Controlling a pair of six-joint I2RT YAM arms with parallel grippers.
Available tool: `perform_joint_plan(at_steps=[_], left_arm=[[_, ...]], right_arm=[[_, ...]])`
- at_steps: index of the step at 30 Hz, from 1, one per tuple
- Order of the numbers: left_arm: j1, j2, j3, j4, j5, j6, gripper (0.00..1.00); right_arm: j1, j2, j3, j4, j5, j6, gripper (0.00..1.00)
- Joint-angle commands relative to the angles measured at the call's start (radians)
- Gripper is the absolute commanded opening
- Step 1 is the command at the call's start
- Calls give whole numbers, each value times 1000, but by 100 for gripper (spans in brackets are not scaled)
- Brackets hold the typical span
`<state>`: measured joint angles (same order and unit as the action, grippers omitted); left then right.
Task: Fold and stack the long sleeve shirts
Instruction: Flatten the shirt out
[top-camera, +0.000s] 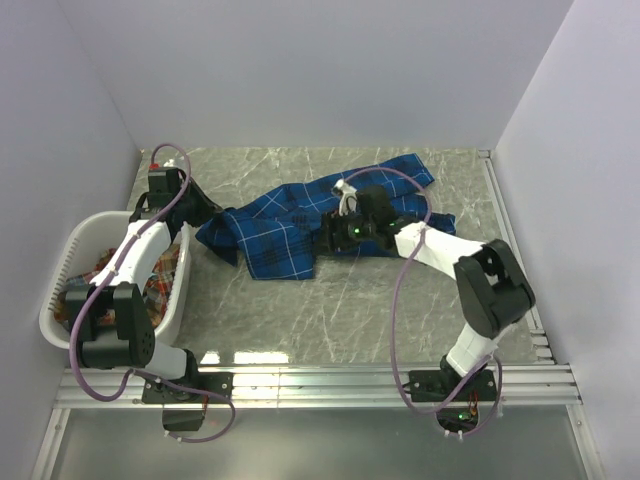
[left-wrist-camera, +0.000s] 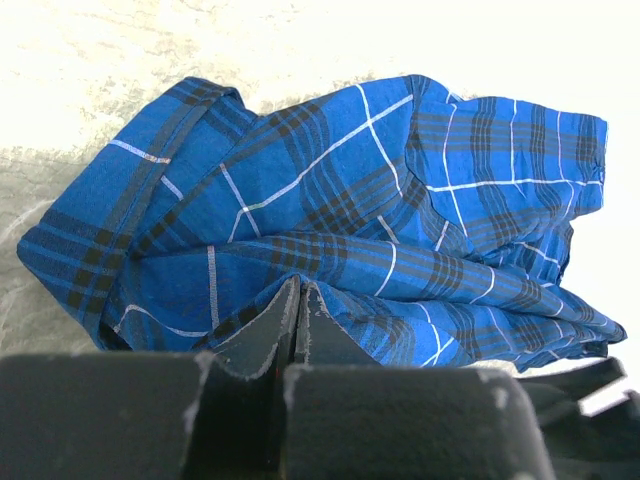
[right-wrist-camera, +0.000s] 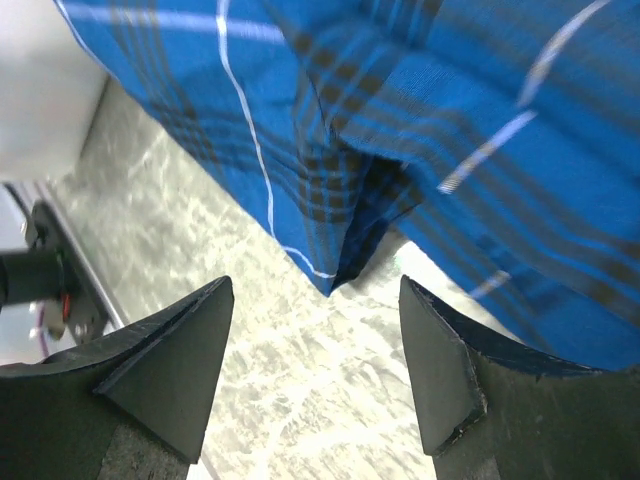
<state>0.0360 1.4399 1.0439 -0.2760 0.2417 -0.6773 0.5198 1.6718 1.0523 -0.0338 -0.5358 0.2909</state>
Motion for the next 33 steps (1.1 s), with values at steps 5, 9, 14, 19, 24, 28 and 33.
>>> perform_joint_plan(at_steps=[5, 9, 14, 19, 24, 28, 33], left_arm=[[-1, -3, 42, 6, 13, -13, 1], [-1, 7, 44, 4, 18, -16, 0], [1, 2, 39, 8, 16, -15, 1], [-1, 4, 31, 12, 16, -16, 1], [-1, 4, 31, 18, 8, -10, 1], [-1, -1, 44, 26, -10, -2, 0], [-1, 8, 79, 26, -15, 12, 1]], right_arm=[[60, 121, 55, 58, -153, -36, 74], [92, 193, 92, 46, -182, -44, 73], [102, 264, 149, 11, -213, -38, 72], [114, 264, 153, 3, -239, -44, 52], [114, 215, 181, -50, -263, -36, 7], [109, 138, 305, -195, -308, 13, 0], [106, 124, 523, -466, -354, 65, 0]])
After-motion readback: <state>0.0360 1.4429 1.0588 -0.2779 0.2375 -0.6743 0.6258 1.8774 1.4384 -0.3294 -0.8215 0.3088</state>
